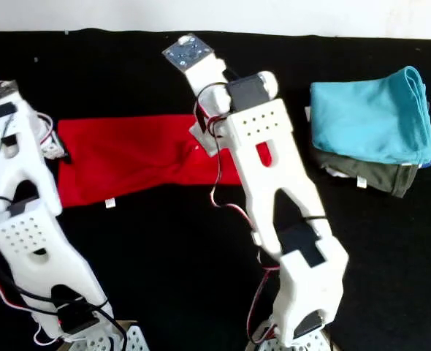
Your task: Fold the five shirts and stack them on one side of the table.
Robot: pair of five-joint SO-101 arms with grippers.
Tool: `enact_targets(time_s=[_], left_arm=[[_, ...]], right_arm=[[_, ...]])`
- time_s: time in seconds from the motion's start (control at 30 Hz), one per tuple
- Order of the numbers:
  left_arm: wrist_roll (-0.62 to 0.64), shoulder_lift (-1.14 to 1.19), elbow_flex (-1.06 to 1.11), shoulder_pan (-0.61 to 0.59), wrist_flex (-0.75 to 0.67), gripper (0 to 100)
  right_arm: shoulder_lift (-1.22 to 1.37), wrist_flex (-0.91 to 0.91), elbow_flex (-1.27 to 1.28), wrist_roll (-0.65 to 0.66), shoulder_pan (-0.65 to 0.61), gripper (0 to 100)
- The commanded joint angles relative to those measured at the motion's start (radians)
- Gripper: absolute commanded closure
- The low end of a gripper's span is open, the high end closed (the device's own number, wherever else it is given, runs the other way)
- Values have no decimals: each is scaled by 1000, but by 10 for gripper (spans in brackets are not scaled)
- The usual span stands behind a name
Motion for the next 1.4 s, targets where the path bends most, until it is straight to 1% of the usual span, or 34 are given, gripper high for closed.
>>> enact_targets(time_s=[0.0, 0.2, 0.3, 0.4, 0.5, 0.67, 0.73, 0.77, 0.8, 0.87, 1.0, 1.1, 1.2, 1.3, 1.37], left_arm=[[-6, 150, -194, 51, 89, 800], [-11, 317, -526, 65, 288, 800], [-11, 386, -651, 97, 404, 802], [-11, 444, -731, 157, 499, 851], [-11, 475, -750, 183, 523, 887], [-11, 475, -743, 166, 528, 902], [-12, 475, -743, 153, 528, 970], [-23, 475, -743, 139, 528, 1000], [-40, 475, -743, 119, 528, 987], [-80, 475, -748, 61, 528, 992], [-175, 475, -777, -105, 522, 991], [-216, 476, -840, -231, 523, 991], [-250, 476, -905, -331, 526, 991], [-264, 475, -943, -389, 528, 991], [-264, 475, -954, -400, 529, 991]], right_arm=[[-111, 18, -42, 11, 12, 991], [-186, 65, -39, 11, 13, 991], [-214, 62, -39, 11, 13, 991], [-231, 61, -45, 11, 13, 991], [-251, 62, -47, 11, 15, 991], [-294, 64, -42, 11, 15, 991], [-309, 64, -39, 11, 16, 991], [-318, 64, -38, 11, 21, 991], [-329, 64, -38, 11, 36, 991], [-346, 64, -38, 6, 67, 991], [-374, 79, -35, 5, 133, 991], [-395, 81, -16, -12, 145, 991], [-421, 79, 62, -28, 145, 991], [-450, 77, 177, -29, 147, 991], [-483, 62, 257, -26, 147, 991]])
